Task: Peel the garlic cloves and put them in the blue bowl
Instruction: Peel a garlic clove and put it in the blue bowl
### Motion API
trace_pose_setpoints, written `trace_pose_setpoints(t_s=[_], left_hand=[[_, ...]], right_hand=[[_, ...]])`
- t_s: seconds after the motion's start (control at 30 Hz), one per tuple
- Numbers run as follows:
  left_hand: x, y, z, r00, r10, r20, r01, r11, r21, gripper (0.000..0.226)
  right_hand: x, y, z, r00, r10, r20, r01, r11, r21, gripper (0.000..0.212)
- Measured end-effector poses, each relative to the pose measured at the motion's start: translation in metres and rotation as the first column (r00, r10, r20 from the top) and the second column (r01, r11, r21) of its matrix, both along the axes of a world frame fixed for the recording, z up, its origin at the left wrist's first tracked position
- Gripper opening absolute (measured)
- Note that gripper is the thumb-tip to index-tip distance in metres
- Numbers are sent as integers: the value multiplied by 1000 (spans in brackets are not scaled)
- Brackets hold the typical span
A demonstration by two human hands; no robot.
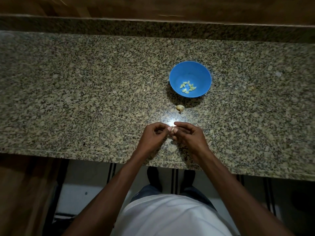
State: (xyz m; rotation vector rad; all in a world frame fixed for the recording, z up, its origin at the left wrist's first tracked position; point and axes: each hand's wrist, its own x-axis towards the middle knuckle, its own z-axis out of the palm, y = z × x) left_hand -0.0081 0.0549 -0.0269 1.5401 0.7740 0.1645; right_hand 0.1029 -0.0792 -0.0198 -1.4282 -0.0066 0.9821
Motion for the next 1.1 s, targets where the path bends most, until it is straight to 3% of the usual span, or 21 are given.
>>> trace_pose_setpoints(t_s=[0.33,0.5,0.7,0.83,0.97,1.1], left_hand=[[4,0,-1,1000,20,-13,-21,993,-120,18],[6,1,-1,998,47,-41,-53,985,-163,22],[3,1,-3,980,176,-87,-162,975,153,5],[9,0,-2,973,198,-116,-166,956,241,8],[17,0,-5,970,192,-150,-128,925,359,8],[24,-1,-9,984,109,-141,-28,875,484,12]], right_hand=[[1,5,7,999,-31,-23,31,1000,0,33],[6,5,12,995,44,87,-41,999,-31,35],[24,-15,19,960,133,247,-103,986,-130,17],[66,-30,24,927,132,350,-49,971,-235,11],[120,-31,18,814,208,542,1,933,-359,10],[149,-26,6,707,359,610,-21,872,-489,16]])
